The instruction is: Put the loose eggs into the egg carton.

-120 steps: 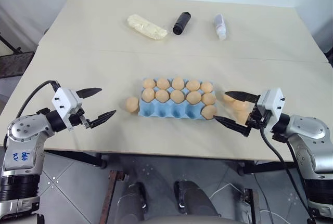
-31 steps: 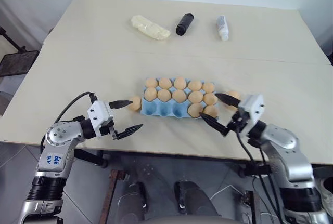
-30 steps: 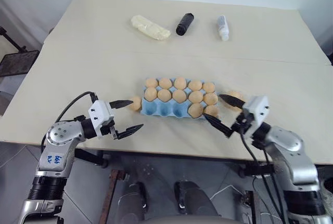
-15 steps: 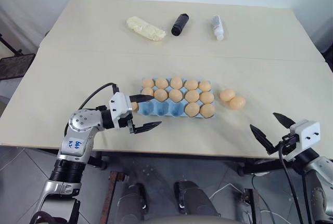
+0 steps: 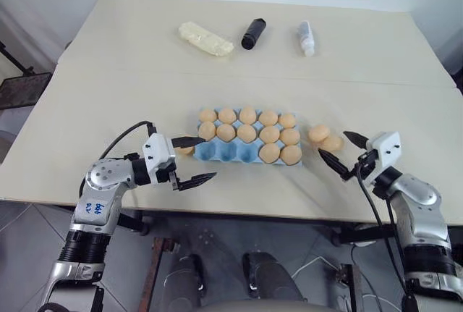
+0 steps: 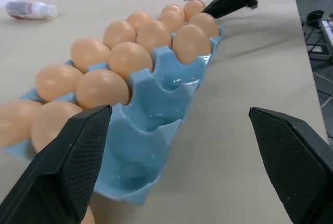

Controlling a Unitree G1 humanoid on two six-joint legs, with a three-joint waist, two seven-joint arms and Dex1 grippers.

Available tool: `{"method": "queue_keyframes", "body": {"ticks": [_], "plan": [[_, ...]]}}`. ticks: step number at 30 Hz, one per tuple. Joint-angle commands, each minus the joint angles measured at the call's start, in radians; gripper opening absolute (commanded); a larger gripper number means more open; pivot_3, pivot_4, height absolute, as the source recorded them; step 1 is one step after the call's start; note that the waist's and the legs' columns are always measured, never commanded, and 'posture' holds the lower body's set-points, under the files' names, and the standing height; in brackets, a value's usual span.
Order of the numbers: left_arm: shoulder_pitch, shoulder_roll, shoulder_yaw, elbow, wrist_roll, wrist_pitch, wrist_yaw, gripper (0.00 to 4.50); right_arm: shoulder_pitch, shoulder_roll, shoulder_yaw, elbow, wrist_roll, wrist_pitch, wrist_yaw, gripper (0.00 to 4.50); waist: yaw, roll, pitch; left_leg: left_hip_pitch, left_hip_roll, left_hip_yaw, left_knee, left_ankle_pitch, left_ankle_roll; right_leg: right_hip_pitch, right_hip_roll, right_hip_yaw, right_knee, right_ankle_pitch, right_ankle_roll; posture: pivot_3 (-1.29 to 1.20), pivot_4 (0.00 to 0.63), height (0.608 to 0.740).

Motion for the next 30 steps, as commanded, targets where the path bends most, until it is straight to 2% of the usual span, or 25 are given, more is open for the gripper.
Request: {"method": "queue_keyframes", "body": {"ticks": [1,4,7,9,16,19,25,30], "plan": [[0.015,0.013,0.033,-0.056,-0.023,0.004,0.018,4.50,-0.049,-0.021,0.007,0.088,-0.019,-0.055,0.025,4.48,-0.001,0.000,0.000,0.000,0.000,0.000,0.000,0.000,0.000,0.000,0.000,0.000,0.000,0.000,0.000,0.00,0.150,0.740],[0.021,0.016,0.037,-0.067,-0.023,0.009,0.023,4.50,-0.079,-0.018,0.013,0.139,-0.024,-0.081,0.031,3.90,0.000,0.000,0.000,0.000,0.000,0.000,0.000,0.000,0.000,0.000,0.000,0.000,0.000,0.000,0.000,0.00,0.150,0.740],[0.025,0.021,0.046,-0.072,-0.021,0.010,0.028,4.50,-0.093,-0.012,0.015,0.138,-0.014,-0.087,0.047,2.84,-0.001,0.000,0.000,0.000,0.000,0.000,0.000,0.000,0.000,0.000,0.000,0.000,0.000,0.000,0.000,0.00,0.150,0.740],[0.027,0.027,0.052,-0.072,-0.020,0.009,0.029,4.50,-0.074,-0.018,0.020,0.081,-0.012,-0.065,0.048,2.43,-0.001,0.000,0.000,0.000,0.000,0.000,0.000,0.000,0.000,0.000,0.000,0.000,0.000,0.000,0.000,0.00,0.150,0.740],[0.052,0.057,0.090,-0.071,-0.025,0.015,0.039,4.50,0.101,-0.094,-0.006,-0.350,0.110,0.177,0.094,2.43,0.001,0.001,0.000,0.000,0.001,0.000,-0.001,0.000,-0.001,0.000,0.000,0.000,0.000,0.000,0.000,0.00,0.150,0.740],[0.065,0.065,0.108,-0.061,-0.028,0.012,0.044,4.50,0.127,-0.110,-0.001,-0.496,0.170,0.278,0.083,2.43,-0.003,0.001,0.000,0.000,0.001,0.000,-0.001,-0.001,-0.001,0.000,0.000,0.000,0.000,0.000,0.000,0.00,0.150,0.740],[0.076,0.058,0.153,-0.014,-0.033,0.006,0.074,4.50,0.012,-0.026,0.141,-0.617,0.180,0.372,0.040,2.43,-0.005,0.000,0.000,0.000,0.001,-0.001,-0.001,-0.003,-0.004,0.000,0.000,0.000,0.001,0.000,-0.001,0.00,0.150,0.740],[0.089,0.054,0.168,-0.004,-0.030,-0.007,0.086,4.50,-0.101,0.082,0.285,-0.531,0.086,0.353,0.007,2.43,-0.001,0.000,0.000,-0.001,0.001,-0.001,-0.001,0.000,-0.001,-0.002,0.000,-0.001,0.000,0.000,-0.001,0.00,0.150,0.740]]}}
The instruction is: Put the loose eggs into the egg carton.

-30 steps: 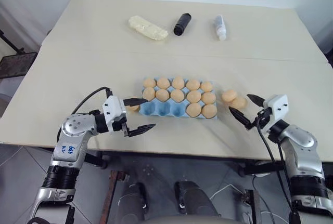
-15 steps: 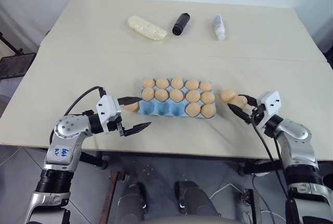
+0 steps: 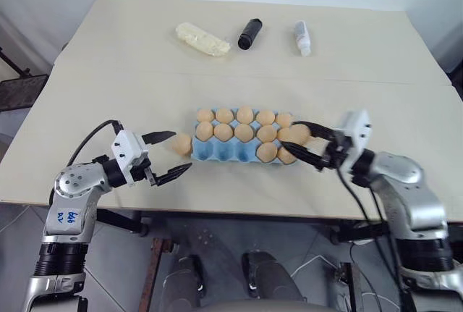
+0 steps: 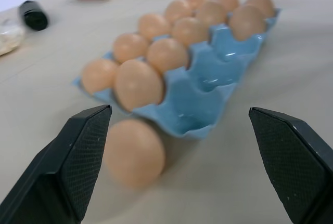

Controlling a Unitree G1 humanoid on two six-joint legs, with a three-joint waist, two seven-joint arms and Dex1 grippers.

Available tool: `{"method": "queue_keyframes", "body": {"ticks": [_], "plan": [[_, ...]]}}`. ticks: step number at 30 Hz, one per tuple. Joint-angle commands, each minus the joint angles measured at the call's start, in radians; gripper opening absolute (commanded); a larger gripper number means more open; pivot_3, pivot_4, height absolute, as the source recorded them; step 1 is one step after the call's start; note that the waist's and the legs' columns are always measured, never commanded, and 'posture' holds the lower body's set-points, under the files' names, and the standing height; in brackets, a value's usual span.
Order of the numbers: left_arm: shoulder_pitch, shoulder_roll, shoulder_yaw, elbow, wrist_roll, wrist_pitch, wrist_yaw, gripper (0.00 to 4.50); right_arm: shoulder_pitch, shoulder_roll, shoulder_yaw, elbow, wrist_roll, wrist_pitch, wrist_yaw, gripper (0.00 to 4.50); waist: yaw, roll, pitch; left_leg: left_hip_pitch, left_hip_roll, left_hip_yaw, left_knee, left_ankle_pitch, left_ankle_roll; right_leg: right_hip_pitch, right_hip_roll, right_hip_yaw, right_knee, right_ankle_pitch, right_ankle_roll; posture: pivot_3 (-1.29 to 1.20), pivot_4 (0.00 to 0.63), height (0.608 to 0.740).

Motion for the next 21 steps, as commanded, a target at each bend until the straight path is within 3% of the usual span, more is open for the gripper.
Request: {"method": "queue_keyframes", "body": {"ticks": [1,6,12,16,21], "plan": [[0.015,-0.001,0.026,-0.015,-0.019,-0.025,0.010,4.50,-0.048,0.047,0.067,0.062,-0.060,-0.037,-0.019,2.43,0.002,0.000,0.000,0.000,0.000,0.000,0.000,0.000,0.000,0.000,0.000,0.000,-0.001,0.000,0.000,0.00,0.150,0.740],[0.034,0.001,0.032,-0.039,-0.023,-0.022,0.021,4.50,-0.061,0.090,0.115,0.135,-0.094,-0.064,-0.007,2.43,0.007,0.000,0.000,-0.002,-0.001,0.001,0.000,-0.002,0.001,0.000,-0.001,0.000,-0.003,-0.001,0.000,0.00,0.150,0.740],[0.048,-0.004,0.019,-0.067,-0.027,-0.014,0.027,4.50,-0.042,0.097,0.086,0.138,-0.087,-0.085,-0.010,4.40,0.002,0.000,0.000,-0.002,0.001,0.001,0.000,-0.002,0.000,0.000,0.000,0.000,-0.002,-0.001,0.000,0.00,0.150,0.740],[0.038,-0.009,-0.004,-0.078,-0.026,-0.009,0.016,4.50,0.025,0.046,0.000,0.060,-0.042,-0.086,0.002,4.46,0.006,0.000,0.000,-0.001,0.000,0.001,0.000,-0.002,0.000,0.000,0.000,0.000,-0.002,-0.001,0.000,0.00,0.150,0.740],[-0.016,-0.028,-0.065,-0.057,-0.008,-0.013,0.000,4.50,0.194,-0.044,-0.203,-0.019,-0.001,-0.110,-0.026,4.46,0.018,0.000,0.000,-0.002,-0.001,0.001,0.000,-0.003,0.000,0.000,-0.001,-0.001,-0.004,-0.001,0.001,0.00,0.150,0.740]]}}
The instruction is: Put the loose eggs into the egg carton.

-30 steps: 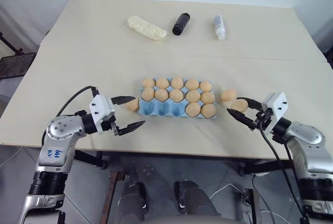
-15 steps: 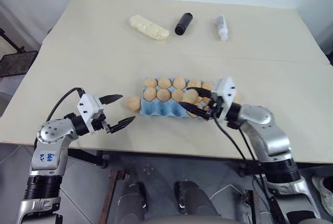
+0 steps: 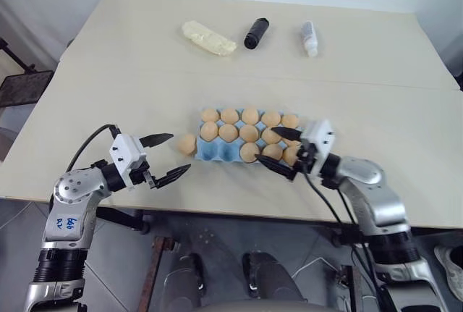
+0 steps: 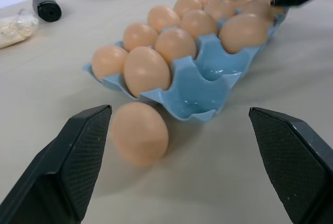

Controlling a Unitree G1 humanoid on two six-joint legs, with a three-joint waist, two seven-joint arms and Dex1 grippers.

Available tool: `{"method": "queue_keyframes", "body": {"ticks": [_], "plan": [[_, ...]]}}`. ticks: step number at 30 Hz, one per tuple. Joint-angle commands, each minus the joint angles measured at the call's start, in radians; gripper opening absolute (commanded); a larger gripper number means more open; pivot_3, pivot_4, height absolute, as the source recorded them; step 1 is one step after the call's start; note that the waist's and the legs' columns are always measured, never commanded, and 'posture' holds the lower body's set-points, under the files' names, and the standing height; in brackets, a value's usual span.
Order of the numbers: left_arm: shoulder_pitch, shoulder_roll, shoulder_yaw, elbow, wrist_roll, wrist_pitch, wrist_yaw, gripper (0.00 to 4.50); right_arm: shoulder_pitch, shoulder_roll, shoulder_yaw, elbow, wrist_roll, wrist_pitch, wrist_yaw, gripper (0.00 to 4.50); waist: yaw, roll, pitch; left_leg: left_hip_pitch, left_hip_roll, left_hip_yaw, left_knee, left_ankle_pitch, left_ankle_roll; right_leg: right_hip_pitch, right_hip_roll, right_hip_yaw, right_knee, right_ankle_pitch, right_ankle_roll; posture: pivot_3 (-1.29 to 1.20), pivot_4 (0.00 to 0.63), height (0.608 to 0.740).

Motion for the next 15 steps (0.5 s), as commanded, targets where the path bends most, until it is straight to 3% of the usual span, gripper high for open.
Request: {"method": "queue_keyframes", "body": {"ticks": [1,8,15], "plan": [[-0.040,-0.014,-0.036,-0.016,-0.003,-0.008,-0.018,4.50,0.091,-0.053,-0.145,-0.064,0.032,-0.035,-0.021,4.46,0.004,0.000,0.000,0.000,0.000,0.000,0.000,0.000,0.000,0.001,0.000,0.000,0.000,0.000,0.000,0.00,0.150,0.740],[-0.124,-0.048,-0.101,0.036,0.002,-0.005,-0.046,4.50,0.288,-0.066,-0.296,-0.018,-0.016,-0.166,-0.070,4.46,-0.013,0.000,0.000,0.001,0.000,0.000,0.000,0.001,0.000,0.001,0.002,0.001,0.001,0.000,0.000,0.00,0.150,0.740],[-0.164,-0.062,-0.120,0.062,0.013,-0.019,-0.063,4.50,0.264,-0.064,-0.287,0.101,-0.045,-0.233,-0.110,4.46,-0.017,0.000,0.000,0.003,0.000,0.000,0.000,0.002,0.000,0.001,0.002,0.002,0.003,0.000,0.000,0.00,0.150,0.740]]}}
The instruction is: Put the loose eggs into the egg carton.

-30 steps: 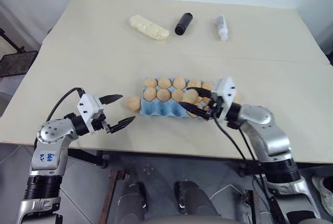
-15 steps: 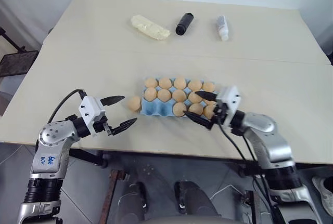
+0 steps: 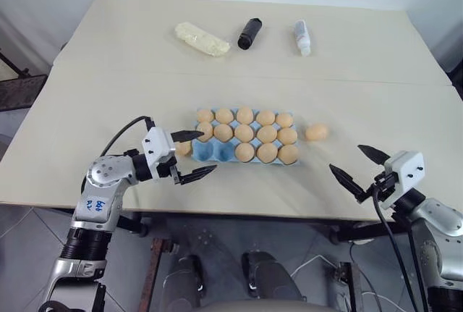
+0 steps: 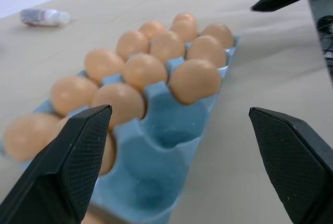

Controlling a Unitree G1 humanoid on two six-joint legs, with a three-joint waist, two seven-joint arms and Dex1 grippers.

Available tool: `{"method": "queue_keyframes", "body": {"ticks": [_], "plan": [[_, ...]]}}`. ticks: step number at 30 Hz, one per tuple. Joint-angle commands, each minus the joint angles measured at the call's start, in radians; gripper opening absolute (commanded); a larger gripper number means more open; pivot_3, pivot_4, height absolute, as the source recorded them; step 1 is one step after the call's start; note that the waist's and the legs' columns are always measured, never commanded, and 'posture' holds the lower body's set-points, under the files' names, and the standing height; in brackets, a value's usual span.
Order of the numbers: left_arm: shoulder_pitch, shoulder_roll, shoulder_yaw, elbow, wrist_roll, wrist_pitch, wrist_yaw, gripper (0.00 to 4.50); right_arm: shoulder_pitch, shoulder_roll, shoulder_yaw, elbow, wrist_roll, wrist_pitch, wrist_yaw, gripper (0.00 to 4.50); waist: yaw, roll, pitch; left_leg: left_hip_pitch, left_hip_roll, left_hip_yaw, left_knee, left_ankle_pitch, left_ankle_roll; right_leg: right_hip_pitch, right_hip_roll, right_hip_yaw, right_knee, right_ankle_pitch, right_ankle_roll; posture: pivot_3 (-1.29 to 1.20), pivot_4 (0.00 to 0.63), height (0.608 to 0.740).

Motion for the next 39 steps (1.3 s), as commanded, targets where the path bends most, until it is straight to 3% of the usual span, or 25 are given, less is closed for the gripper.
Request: {"method": "queue_keyframes", "body": {"ticks": [1,12,16,20,23,28,30,35,39], "plan": [[-0.018,0.000,0.007,-0.001,-0.005,-0.014,-0.005,4.50,-0.053,-0.011,0.004,0.032,-0.011,-0.034,-0.006,4.46,-0.002,0.000,0.000,0.000,0.000,0.000,0.000,0.000,0.000,0.000,0.000,0.000,0.000,0.000,0.000,0.00,0.150,0.740],[0.057,0.026,0.046,-0.080,-0.016,0.007,0.020,4.50,-0.414,-0.009,0.150,0.393,-0.080,-0.068,0.064,4.46,-0.008,0.000,0.000,0.000,0.000,0.000,0.000,0.001,0.001,0.000,0.000,0.000,0.000,0.000,0.001,0.00,0.150,0.740],[0.115,0.041,0.082,-0.140,-0.021,0.024,0.051,4.50,-0.616,0.037,0.196,0.646,-0.115,-0.109,0.061,4.46,-0.022,0.001,0.001,0.000,0.000,0.001,0.000,0.001,0.000,0.000,0.000,0.000,0.000,0.000,0.001,0.00,0.150,0.740],[0.143,0.052,0.099,-0.179,-0.026,0.042,0.070,4.50,-0.689,0.054,0.220,0.765,-0.132,-0.150,0.100,4.46,-0.019,0.001,0.001,0.000,0.000,-0.001,0.001,0.001,0.000,0.000,0.000,0.000,0.001,0.000,0.001,0.00,0.150,0.740],[0.161,0.062,0.113,-0.197,-0.028,0.050,0.078,4.50,-0.721,0.061,0.233,0.803,-0.138,-0.150,0.124,3.84,-0.019,0.001,0.001,-0.001,0.000,-0.001,0.000,0.001,0.000,0.000,-0.001,0.000,0.001,0.000,0.001,0.00,0.150,0.740],[0.181,0.067,0.128,-0.216,-0.033,0.061,0.091,4.50,-0.703,0.054,0.221,0.759,-0.113,-0.149,0.150,2.11,-0.021,0.001,0.001,-0.001,0.000,0.000,0.001,0.001,0.000,0.000,-0.001,0.000,0.001,0.000,0.001,0.00,0.150,0.740],[0.186,0.067,0.134,-0.217,-0.034,0.064,0.097,4.50,-0.683,0.047,0.209,0.707,-0.099,-0.148,0.153,1.73,-0.020,0.001,0.001,-0.001,0.000,0.000,0.001,0.001,0.000,0.000,-0.001,0.000,0.001,0.000,0.001,0.00,0.150,0.740],[0.188,0.069,0.196,-0.170,-0.043,0.058,0.124,4.50,-0.622,0.008,0.183,0.478,-0.058,-0.086,0.151,1.73,-0.021,0.002,0.001,-0.001,0.000,0.000,0.000,0.001,0.000,0.000,-0.001,0.000,0.001,0.000,0.001,0.00,0.150,0.740],[0.212,0.096,0.267,-0.098,-0.045,0.033,0.119,4.50,-0.589,-0.003,0.217,0.213,0.017,0.082,0.167,1.73,-0.027,0.002,0.001,0.000,0.001,-0.001,0.000,0.001,-0.001,-0.001,0.000,0.000,0.002,0.000,0.001,0.00,0.150,0.740]]}}
